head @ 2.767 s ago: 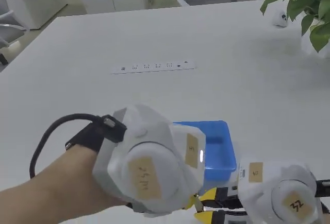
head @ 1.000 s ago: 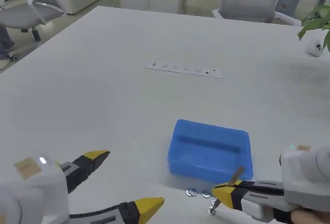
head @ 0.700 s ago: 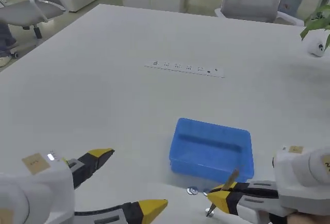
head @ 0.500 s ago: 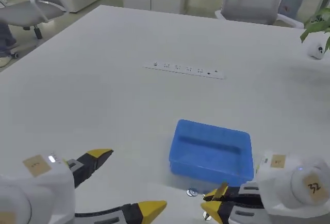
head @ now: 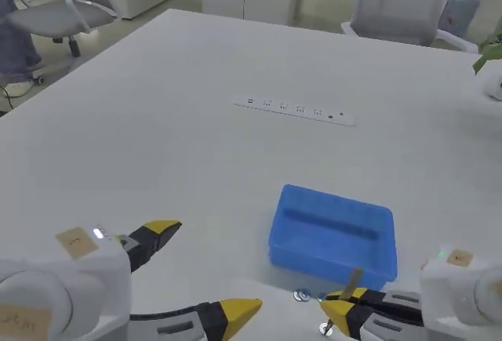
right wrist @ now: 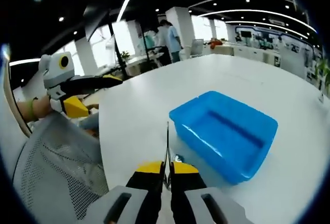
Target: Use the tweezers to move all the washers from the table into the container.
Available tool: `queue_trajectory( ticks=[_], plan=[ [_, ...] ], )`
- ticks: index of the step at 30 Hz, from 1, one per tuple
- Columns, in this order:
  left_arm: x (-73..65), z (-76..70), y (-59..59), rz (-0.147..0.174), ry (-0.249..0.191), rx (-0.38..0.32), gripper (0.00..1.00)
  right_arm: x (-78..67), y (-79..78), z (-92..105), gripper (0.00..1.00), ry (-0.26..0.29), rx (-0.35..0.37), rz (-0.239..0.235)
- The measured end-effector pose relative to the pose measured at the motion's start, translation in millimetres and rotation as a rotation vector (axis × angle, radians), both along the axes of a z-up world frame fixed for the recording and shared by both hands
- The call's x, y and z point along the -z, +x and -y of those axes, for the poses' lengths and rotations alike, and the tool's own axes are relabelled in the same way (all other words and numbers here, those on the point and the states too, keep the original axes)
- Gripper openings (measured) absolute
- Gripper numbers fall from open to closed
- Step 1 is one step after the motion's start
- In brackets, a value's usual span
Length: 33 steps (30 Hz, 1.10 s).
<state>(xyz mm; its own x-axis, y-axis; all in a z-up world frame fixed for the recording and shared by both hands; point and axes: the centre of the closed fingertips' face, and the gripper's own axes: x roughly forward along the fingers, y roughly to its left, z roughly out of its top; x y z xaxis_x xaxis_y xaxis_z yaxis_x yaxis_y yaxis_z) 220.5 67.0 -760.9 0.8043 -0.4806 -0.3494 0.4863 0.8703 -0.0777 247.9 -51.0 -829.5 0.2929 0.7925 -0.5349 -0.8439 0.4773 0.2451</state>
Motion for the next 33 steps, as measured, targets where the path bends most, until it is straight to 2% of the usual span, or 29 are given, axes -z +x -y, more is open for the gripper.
queue_trajectory(
  ticks=[3,7,9,18,19,20,23,25,28,31,33],
  plan=[
    [0.0,0.9,-0.3,0.001,0.0,0.005,0.81,-3.3,3.2,1.8,0.03,0.039,0.024,-0.019],
    [-0.8,1.5,-0.5,0.004,-0.004,0.008,0.81,4.1,2.7,1.5,0.04,0.029,0.023,-0.044],
    [-0.7,1.4,-0.7,0.003,-0.008,0.01,0.81,4.9,0.7,0.9,0.04,0.045,0.029,-0.067],
    [-0.2,2.6,-1.8,-0.001,-0.012,0.02,0.8,4.4,0.8,-3.3,0.04,0.055,0.027,-0.055],
    [-0.1,2.6,-1.8,-0.001,-0.01,0.02,0.8,6.5,-0.7,-3.0,0.04,0.038,0.016,-0.044],
    [0.0,2.7,-1.7,0.0,-0.008,0.02,0.8,4.0,-1.6,-3.4,0.04,0.044,0.009,-0.019],
    [0.2,2.5,-1.8,-0.002,-0.009,0.02,0.8,4.6,-5.6,-4.4,0.04,0.044,-0.002,-0.025],
    [0.2,2.4,-1.8,-0.002,-0.007,0.02,0.8,4.0,-7.4,-5.0,0.04,0.01,-0.049,0.039],
    [0.2,2.3,-1.8,0.0,-0.002,0.02,0.8,4.5,-19.9,-7.2,0.03,-0.07,-0.152,0.149],
    [0.2,1.3,-1.6,0.0,-0.001,0.015,0.8,5.8,-21.9,-7.1,0.02,-0.121,-0.173,0.2],
    [0.0,0.7,-1.4,0.001,-0.002,0.011,0.8,5.6,-19.6,-9.2,0.02,-0.108,-0.157,0.186]
  ],
)
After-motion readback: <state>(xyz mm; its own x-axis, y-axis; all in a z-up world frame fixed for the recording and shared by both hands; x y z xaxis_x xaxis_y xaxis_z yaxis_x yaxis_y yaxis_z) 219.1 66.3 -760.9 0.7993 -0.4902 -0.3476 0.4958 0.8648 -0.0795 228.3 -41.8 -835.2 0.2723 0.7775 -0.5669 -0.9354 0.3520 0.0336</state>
